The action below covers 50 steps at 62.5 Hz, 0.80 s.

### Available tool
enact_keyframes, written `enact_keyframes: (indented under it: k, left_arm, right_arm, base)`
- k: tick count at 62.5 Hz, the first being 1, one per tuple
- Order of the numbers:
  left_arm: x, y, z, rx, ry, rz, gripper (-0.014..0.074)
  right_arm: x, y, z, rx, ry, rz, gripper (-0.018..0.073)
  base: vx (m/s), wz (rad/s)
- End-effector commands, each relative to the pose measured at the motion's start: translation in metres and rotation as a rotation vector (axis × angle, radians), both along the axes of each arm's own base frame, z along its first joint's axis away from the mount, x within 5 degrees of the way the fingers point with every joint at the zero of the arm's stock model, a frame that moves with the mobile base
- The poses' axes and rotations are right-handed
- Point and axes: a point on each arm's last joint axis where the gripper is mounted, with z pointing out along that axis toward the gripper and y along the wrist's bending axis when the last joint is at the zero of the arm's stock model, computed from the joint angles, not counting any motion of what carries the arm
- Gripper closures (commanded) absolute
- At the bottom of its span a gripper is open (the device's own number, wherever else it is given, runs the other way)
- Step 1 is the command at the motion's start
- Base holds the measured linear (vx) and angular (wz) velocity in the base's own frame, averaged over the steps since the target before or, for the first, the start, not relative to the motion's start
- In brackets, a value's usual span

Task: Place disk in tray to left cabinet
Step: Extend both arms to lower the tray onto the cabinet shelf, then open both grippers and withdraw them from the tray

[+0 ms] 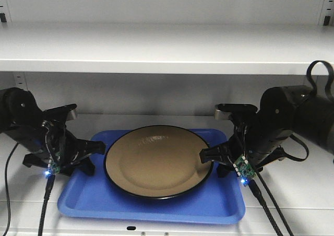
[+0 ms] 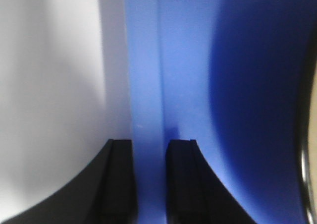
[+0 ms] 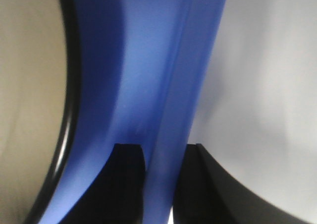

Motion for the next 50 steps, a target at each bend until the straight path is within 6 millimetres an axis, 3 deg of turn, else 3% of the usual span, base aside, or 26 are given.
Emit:
enact_keyframes:
  k: [1, 12, 34, 50]
  left_arm:
    - [0.003, -0.003, 0.036, -0.058, -0.204, 0.021, 0.0588]
    - [0.010, -0.003, 0.033, -0.033, -0.260, -0.009, 0.0528]
    - [0.017, -0.003, 0.034, -0.034, -0.323, 0.001, 0.0239]
    - [0.014, -0.002, 0.039, -0.033, -0.338, 0.001, 0.0185]
  right_arm:
    - [0.003, -0.004, 0.035, -0.010, -0.205, 0.019, 0.0540]
    - [0.011, -0.005, 0.038, -0.046, -0.301, 0.026, 0.0457]
    - [0.017, -0.004, 0.044, -0.035, -0.390, 0.029, 0.0109]
    - [0.014, -0.008, 0.046, -0.087, -0.386, 0.036, 0.0077]
  base:
    - [0.00, 0.00]
    - [0.00, 0.00]
    - [0.00, 0.00]
    - [0.00, 0.00]
